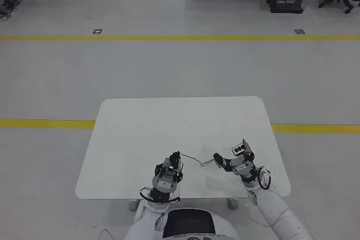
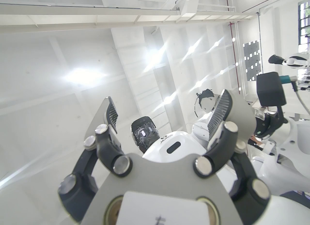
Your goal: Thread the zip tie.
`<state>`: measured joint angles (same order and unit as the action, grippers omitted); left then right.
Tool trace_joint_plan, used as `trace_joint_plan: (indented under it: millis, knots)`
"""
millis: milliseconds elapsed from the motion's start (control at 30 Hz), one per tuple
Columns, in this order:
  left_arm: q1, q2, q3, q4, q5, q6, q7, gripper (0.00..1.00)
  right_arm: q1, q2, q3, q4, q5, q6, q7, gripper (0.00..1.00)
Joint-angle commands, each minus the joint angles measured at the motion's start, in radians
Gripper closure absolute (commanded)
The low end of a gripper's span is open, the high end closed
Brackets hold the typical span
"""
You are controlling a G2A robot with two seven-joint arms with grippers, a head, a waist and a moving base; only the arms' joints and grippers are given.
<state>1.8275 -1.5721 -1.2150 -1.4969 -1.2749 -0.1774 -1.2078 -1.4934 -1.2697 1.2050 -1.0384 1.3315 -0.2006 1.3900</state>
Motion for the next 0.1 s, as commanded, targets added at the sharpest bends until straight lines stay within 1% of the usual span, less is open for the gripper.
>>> trace_joint_plan:
  millis: [0,67]
  knots:
    - [0.0,0.0,0.0,0.0,0.0,0.0,0.0,1.0,0.0,0.0,0.0,0.0,0.0,0.0,0.0,0.0]
    - [0.0,0.0,0.0,0.0,0.0,0.0,0.0,1.0,0.0,0.0,0.0,0.0,0.0,0.0,0.0,0.0]
